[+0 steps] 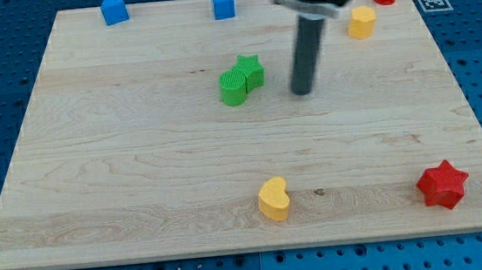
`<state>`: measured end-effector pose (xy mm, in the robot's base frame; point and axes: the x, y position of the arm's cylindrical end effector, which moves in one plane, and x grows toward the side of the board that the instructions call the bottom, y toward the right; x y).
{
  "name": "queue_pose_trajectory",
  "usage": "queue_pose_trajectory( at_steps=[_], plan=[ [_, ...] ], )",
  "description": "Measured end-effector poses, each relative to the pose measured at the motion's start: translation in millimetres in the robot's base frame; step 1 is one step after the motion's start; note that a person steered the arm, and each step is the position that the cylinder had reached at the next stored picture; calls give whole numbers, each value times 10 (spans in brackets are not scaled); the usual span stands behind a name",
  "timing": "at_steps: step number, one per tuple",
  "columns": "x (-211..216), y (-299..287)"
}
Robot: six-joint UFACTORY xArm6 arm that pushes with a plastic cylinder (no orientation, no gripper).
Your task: Move the green circle to the bottom left of the board
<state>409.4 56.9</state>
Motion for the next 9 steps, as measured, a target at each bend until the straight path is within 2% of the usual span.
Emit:
queue_pose_trajectory(
  at_steps=[1,4,7,9],
  plan=[
    [-196,-674],
    [-107,-1641],
    [-48,-1385],
    [408,-1438]
  ],
)
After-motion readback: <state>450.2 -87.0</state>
